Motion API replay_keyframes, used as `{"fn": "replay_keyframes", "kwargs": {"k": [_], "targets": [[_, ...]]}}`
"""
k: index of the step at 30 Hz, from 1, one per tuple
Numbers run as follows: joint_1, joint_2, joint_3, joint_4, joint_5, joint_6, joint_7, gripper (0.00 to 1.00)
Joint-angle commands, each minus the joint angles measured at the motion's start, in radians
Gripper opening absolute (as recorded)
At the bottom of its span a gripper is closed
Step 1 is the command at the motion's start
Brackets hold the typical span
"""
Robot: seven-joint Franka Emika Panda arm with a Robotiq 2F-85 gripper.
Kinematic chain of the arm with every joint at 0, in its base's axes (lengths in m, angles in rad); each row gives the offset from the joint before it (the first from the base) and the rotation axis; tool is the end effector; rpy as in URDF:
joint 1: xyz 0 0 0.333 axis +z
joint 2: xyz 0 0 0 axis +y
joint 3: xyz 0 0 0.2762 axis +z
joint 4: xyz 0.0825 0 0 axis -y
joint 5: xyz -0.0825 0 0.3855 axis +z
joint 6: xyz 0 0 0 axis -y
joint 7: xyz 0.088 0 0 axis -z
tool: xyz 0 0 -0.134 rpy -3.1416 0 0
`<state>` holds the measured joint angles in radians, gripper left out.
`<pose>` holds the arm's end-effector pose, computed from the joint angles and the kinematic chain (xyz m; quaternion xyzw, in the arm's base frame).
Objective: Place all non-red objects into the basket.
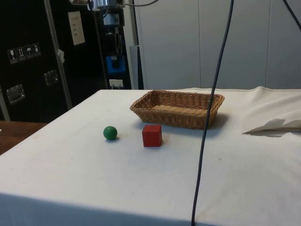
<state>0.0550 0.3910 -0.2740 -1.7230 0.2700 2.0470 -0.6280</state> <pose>0.6259 -0.1086 0.2975 -0.9866 -0.1471 -0.0055 0.0703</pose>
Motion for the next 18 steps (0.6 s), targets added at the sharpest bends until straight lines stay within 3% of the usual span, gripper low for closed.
{"fn": "replay_keyframes", "kwargs": {"k": [1, 5, 6, 14, 15, 16, 18], "targets": [[0.003, -0.005, -0.002, -0.013, 0.002, 0.018, 0.015, 0.01], [0.005, 0.002, -0.004, -0.023, -0.004, 0.045, 0.04, 0.01], [0.0, 0.001, -0.001, -0.018, 0.0, 0.026, 0.029, 0.01], [0.01, 0.006, -0.009, -0.056, -0.021, 0.129, 0.078, 0.01], [0.003, 0.005, -0.002, -0.052, -0.008, 0.112, 0.064, 0.01], [0.011, 0.006, -0.009, -0.059, -0.023, 0.138, 0.082, 0.01], [0.011, 0.007, -0.01, -0.067, -0.029, 0.157, 0.092, 0.01]]}}
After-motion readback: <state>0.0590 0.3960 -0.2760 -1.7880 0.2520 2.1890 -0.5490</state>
